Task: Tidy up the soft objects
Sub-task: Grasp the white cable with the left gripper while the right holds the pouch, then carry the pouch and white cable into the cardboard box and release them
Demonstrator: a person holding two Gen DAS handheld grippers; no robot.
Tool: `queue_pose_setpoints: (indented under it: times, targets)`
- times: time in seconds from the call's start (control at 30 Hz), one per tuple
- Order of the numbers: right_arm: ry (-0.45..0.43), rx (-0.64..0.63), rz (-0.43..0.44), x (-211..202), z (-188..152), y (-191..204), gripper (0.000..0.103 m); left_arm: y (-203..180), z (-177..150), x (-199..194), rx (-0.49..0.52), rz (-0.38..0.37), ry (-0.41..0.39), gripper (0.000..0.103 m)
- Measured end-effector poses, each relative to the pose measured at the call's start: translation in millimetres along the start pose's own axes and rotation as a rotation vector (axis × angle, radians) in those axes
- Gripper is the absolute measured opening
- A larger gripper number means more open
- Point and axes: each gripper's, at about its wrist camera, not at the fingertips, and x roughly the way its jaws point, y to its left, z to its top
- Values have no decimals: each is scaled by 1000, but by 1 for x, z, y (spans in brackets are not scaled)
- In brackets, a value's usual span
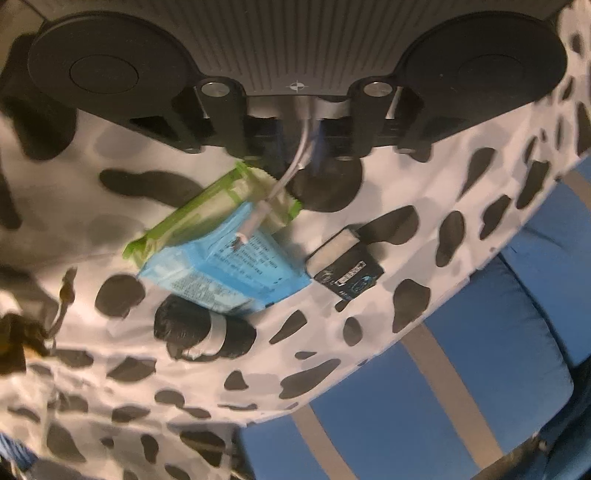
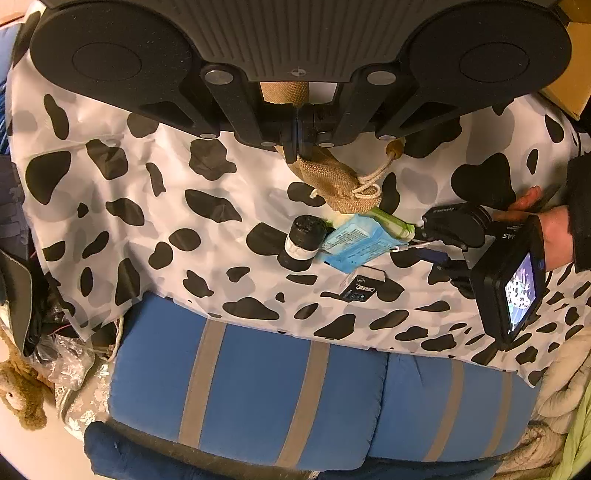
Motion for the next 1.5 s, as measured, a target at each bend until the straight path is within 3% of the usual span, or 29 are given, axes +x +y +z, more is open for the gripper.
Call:
queue_pose_setpoints:
  times: [0.3, 0.8, 1.5]
  targets:
    - [-9, 4, 10, 0, 3, 2, 3, 25, -4, -27, -156, -2, 27, 6]
    - [-44, 81, 99, -11, 6, 4, 3, 35, -26, -124, -389, -115, -63, 6]
    - [-48, 57, 245, -51, -28, 41, 3, -18, -76, -207, -419, -212, -43, 6]
